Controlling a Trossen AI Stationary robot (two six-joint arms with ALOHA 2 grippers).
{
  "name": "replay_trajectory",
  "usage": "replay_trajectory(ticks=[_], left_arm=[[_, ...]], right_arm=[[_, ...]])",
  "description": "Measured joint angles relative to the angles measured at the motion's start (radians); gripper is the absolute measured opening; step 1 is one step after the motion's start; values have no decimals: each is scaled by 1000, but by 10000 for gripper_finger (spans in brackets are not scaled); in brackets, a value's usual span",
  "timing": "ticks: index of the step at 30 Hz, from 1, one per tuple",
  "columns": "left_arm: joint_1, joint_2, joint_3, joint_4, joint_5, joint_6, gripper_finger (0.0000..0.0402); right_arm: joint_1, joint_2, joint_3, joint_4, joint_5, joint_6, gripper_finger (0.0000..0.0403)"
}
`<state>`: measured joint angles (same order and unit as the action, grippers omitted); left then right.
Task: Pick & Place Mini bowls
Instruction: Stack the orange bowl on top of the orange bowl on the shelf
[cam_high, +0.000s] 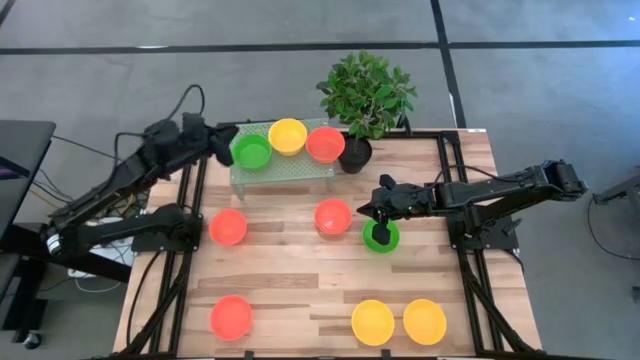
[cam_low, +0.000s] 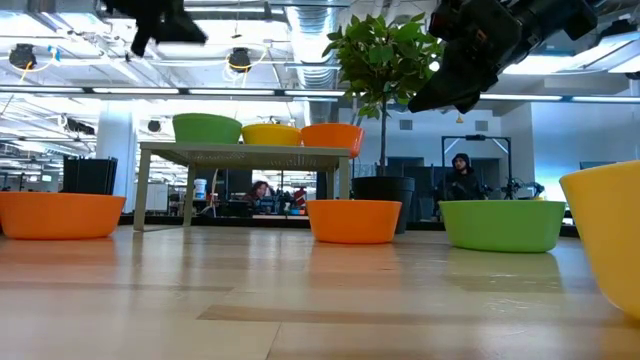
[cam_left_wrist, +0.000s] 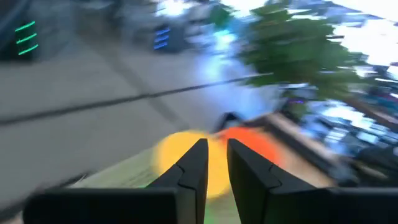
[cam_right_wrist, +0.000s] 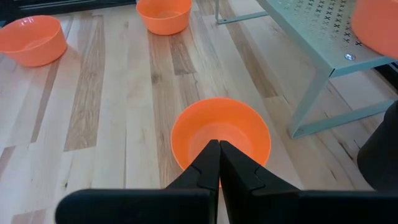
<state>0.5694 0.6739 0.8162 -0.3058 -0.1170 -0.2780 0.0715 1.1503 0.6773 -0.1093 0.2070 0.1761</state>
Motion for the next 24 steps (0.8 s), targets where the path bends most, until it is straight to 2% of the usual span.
replay_trajectory(ticks=[4, 10, 18, 24], left_arm=[[-131, -28, 0, 49, 118, 64, 61], [-384, 18, -8, 67, 132, 120, 60], [-666, 169, -194, 343, -42, 121, 60], [-780, 282, -248, 453, -61, 165, 60]], right_arm=[[0, 0, 0, -3, 0, -1, 3], [0, 0, 0, -3, 0, -1, 3], [0, 0, 0, 21, 1, 0, 3], [-1, 0, 0, 125, 1, 3, 3]])
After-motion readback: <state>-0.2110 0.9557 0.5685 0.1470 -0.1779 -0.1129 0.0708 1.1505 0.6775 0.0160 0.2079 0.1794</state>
